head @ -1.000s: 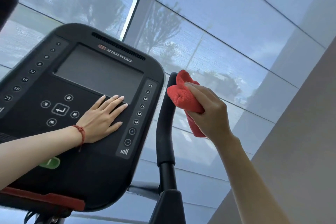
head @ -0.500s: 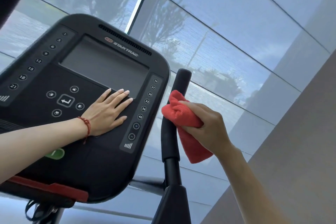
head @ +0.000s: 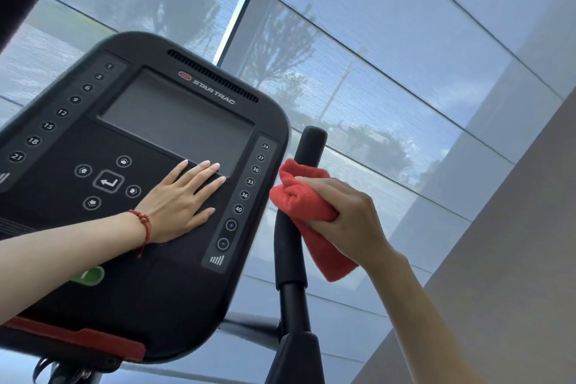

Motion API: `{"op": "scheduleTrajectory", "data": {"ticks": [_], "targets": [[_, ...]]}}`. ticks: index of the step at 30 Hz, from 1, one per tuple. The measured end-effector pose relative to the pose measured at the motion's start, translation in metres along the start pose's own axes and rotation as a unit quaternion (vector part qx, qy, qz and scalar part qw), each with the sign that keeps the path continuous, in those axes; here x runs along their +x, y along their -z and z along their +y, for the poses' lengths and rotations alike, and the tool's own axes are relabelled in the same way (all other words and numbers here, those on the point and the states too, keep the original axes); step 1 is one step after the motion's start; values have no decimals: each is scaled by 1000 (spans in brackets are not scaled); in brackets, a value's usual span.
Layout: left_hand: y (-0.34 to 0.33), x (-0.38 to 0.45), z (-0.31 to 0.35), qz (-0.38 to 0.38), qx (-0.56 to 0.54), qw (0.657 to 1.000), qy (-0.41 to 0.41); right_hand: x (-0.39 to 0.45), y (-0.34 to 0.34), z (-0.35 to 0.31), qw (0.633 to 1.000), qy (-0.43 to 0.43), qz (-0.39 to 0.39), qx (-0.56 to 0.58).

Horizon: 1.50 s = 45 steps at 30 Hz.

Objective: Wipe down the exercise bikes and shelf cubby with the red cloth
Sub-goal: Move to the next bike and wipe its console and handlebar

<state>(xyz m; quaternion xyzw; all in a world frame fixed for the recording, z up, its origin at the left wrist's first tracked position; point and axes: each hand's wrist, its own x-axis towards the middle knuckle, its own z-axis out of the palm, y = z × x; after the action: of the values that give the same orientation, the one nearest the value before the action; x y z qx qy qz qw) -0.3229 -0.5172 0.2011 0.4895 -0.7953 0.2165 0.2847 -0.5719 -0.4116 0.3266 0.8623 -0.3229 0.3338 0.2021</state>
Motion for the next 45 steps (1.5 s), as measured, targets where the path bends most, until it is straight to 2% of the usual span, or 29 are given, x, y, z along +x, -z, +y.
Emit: {"op": "scheduleTrajectory", "data": {"ticks": [2, 4, 10, 15, 19, 24, 28, 38, 45], "targets": [[0, 0, 0, 8, 2, 1000, 1, 1, 12, 2, 999, -17, -7, 27], [-1, 0, 0, 17, 5, 1000, 1, 10, 27, 6, 999, -18, 17, 36], [-2, 1, 0, 27, 4, 1000, 6, 54, 56, 19, 998, 7, 59, -29], [-1, 0, 1, 27, 7, 1000, 9, 80, 56, 28, 999, -17, 17, -24], [-1, 1, 0, 28, 13, 999, 6, 83, 51, 30, 998, -41, -34, 36], [0, -1, 1, 31, 16, 999, 2, 88, 64, 28, 996, -43, -82, 18], [0, 0, 0, 26, 14, 1000, 4, 94, 65, 24, 996, -59, -61, 19], [4, -1, 2, 14, 12, 1000, 12, 62, 54, 4, 1000, -9, -16, -17], [3, -1, 3, -2, 10, 1000, -3, 17, 10, -11, 999, -3, -35, -34]]}}
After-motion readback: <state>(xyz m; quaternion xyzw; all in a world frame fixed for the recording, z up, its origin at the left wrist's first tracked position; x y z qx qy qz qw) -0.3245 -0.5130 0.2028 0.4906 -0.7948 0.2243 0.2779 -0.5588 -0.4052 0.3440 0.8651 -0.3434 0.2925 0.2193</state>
